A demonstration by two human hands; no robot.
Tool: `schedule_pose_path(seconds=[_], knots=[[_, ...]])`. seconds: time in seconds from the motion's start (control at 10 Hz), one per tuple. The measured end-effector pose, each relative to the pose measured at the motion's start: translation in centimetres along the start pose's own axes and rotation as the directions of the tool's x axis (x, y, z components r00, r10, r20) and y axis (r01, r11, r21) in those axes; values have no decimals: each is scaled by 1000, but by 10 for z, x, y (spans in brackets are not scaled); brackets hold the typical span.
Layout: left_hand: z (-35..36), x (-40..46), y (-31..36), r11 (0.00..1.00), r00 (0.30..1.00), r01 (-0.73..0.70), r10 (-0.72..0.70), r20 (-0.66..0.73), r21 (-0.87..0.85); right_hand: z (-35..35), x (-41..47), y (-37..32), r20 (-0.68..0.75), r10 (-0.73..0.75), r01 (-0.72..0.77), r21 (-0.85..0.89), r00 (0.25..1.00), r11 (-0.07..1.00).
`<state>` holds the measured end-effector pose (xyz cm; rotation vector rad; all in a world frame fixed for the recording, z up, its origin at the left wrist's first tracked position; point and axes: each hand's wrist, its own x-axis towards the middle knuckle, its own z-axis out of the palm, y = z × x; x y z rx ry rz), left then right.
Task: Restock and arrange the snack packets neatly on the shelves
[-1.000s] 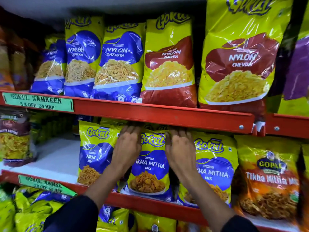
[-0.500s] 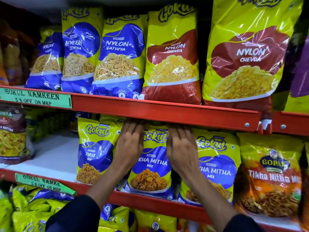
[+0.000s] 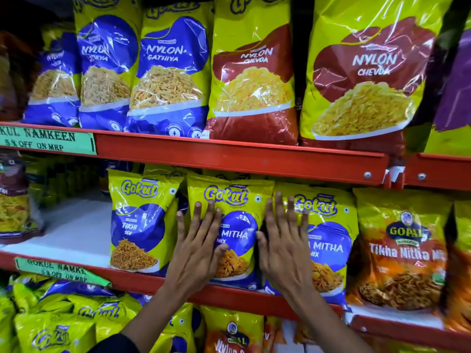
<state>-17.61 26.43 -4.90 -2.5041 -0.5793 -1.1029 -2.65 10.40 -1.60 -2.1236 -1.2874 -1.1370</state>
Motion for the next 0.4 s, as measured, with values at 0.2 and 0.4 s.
schedule_pose_path(seconds=[0.2, 0.4], knots=[[-13, 5, 31, 1000, 1000, 15, -15, 13, 8, -17, -10, 18, 107, 72, -69, -29, 992, 997], [-79, 41, 94, 983, 956, -143, 107, -273, -117, -94, -11, 43, -368, -56, 87, 69, 928, 994]])
